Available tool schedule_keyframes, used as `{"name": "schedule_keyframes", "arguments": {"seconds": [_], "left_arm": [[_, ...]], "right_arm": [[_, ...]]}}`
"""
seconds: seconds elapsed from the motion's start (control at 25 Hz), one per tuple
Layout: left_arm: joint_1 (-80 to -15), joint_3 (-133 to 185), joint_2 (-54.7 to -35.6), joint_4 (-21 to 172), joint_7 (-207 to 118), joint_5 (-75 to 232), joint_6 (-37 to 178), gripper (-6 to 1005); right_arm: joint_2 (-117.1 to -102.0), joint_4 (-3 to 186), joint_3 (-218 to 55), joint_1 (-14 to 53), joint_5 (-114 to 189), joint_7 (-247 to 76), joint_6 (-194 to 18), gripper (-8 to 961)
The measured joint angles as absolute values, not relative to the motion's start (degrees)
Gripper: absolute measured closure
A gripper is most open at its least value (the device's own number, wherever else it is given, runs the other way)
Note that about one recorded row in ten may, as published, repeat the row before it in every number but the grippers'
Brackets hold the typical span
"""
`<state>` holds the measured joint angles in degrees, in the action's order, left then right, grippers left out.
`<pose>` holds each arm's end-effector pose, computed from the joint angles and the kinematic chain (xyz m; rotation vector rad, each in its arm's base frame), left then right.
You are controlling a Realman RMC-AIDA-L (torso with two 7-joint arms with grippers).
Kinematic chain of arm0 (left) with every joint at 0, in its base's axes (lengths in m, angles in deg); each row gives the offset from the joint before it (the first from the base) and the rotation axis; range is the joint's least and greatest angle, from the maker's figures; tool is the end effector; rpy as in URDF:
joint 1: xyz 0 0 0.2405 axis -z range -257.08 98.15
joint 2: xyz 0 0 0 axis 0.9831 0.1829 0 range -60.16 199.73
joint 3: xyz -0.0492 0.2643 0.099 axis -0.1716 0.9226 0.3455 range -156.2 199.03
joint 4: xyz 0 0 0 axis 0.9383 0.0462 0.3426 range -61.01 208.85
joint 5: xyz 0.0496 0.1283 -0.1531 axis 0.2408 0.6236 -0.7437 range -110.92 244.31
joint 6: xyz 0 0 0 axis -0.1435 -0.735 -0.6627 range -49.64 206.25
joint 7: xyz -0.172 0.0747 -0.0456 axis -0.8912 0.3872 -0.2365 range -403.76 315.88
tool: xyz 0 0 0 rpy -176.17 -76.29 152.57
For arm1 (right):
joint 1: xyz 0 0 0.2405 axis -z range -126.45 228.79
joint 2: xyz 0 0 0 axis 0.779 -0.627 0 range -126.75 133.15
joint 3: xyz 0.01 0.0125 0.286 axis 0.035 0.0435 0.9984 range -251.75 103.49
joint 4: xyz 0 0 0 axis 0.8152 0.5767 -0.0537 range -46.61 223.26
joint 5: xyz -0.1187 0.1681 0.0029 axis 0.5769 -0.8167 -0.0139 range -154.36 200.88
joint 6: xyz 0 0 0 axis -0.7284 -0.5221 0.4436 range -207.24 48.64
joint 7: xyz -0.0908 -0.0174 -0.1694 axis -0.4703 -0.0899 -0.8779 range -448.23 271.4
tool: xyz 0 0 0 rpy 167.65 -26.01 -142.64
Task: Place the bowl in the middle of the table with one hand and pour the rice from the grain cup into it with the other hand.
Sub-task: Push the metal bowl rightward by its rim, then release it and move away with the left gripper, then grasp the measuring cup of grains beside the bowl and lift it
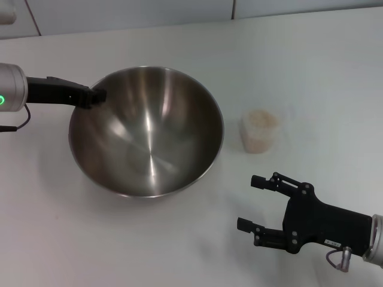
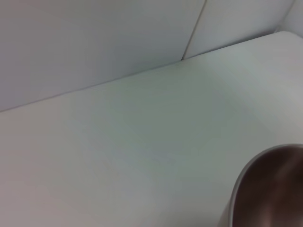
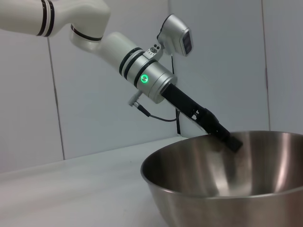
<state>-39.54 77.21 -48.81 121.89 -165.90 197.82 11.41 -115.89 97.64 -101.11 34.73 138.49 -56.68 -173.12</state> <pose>-0.2470 0.4458 -0.0609 -2.5001 -1.0226 -0.1591 0.3157 0.2315 -0.1056 -2.5282 0.3779 0.9112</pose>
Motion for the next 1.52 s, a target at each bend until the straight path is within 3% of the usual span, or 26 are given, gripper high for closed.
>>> {"name": "schedule_keyframes", "arguments": {"seconds": [0.16,0.56,0.76,1.08,1.32,1.52], "left_arm": [[-39.5,77.7,-48.79,121.6,-165.8,197.8,11.5,961],[-44.3,78.0,-48.55,130.0,-158.6,190.9,6.1,817],[-52.8,78.1,-48.61,143.4,-149.8,188.1,-2.6,600],[-64.3,78.1,-48.49,151.6,-141.1,184.6,-12.1,358],[-66.0,78.3,-48.53,151.7,-140.3,184.7,-12.9,160],[-66.1,78.8,-48.61,151.7,-140.0,184.7,-13.8,137]], "right_arm": [[-115.89,97.7,-101.1,34.7,138.5,-56.7,-173.1,121],[-115.89,97.7,-100.8,34.8,138.4,-56.7,-173.0,121],[-115.89,97.7,-95.3,36.2,138.0,-56.7,-172.8,122],[-116.2,97.1,-76.4,38.2,138.0,-57.4,-167.0,122],[-116.25,95.9,-71.8,36.5,138.0,-57.5,-161.1,122],[-116.25,93.9,-70.1,34.3,137.9,-59.8,-156.6,122]]}}
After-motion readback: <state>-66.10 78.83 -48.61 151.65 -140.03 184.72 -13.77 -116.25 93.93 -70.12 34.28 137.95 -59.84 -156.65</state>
